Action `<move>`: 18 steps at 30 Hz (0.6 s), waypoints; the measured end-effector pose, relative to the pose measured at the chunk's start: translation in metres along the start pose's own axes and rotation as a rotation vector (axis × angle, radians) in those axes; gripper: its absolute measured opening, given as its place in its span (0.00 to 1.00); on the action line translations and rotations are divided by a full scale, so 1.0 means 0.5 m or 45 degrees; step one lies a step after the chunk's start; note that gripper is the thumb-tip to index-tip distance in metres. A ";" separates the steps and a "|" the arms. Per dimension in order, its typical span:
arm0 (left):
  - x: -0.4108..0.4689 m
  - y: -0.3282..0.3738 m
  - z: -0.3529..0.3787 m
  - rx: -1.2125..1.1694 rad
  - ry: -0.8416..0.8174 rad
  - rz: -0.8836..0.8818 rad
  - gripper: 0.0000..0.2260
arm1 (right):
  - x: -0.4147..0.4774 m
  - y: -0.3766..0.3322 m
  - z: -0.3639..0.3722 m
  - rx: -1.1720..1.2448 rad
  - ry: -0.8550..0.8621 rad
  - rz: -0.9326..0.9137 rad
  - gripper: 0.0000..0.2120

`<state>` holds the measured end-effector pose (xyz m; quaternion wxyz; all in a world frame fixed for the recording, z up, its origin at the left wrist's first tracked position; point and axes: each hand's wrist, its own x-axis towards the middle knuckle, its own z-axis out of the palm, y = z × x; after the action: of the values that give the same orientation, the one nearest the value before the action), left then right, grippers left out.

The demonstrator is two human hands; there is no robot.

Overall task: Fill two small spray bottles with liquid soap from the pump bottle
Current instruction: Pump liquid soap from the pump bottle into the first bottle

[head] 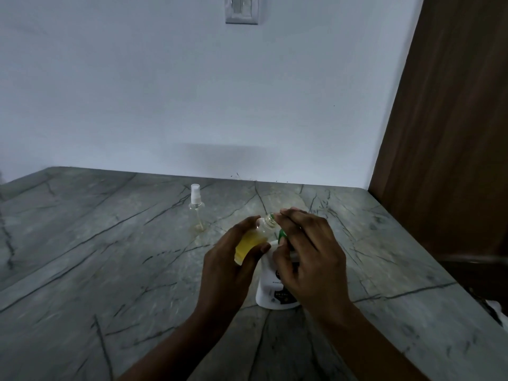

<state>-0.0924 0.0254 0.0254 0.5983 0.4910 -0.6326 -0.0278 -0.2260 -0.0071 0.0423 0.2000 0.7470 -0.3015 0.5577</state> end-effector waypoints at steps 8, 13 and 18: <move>-0.005 -0.010 0.002 0.019 -0.022 -0.011 0.18 | -0.021 0.005 0.015 0.021 0.024 -0.014 0.24; -0.006 -0.011 0.001 0.017 -0.026 -0.035 0.18 | -0.020 0.005 0.016 -0.010 0.034 -0.011 0.18; -0.001 -0.003 -0.003 0.010 -0.015 -0.031 0.18 | -0.004 0.003 0.006 0.005 0.021 -0.036 0.23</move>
<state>-0.0906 0.0259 0.0246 0.5923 0.5008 -0.6301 -0.0356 -0.2253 -0.0098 0.0393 0.2089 0.7469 -0.2884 0.5615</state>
